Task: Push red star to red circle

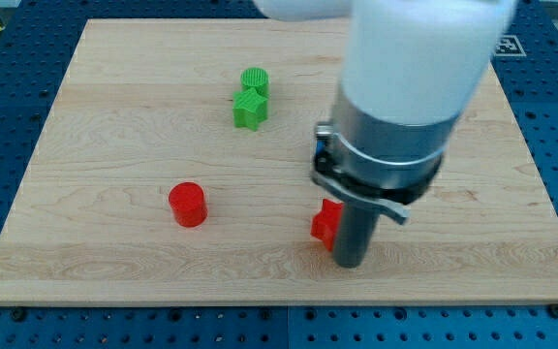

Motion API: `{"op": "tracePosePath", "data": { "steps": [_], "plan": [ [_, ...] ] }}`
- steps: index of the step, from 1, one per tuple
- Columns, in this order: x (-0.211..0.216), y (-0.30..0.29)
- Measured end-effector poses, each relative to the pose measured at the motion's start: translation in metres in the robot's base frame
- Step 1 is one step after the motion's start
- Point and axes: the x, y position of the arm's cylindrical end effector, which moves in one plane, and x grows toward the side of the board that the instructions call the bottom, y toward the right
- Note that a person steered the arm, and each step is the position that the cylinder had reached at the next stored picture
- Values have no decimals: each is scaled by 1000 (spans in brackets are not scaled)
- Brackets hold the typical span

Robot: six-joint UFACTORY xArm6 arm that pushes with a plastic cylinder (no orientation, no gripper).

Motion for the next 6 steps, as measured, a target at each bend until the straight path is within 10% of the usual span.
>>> {"op": "tracePosePath", "data": {
  "steps": [2,6],
  "plan": [
    [-7,57],
    [-26,-21]
  ]
}}
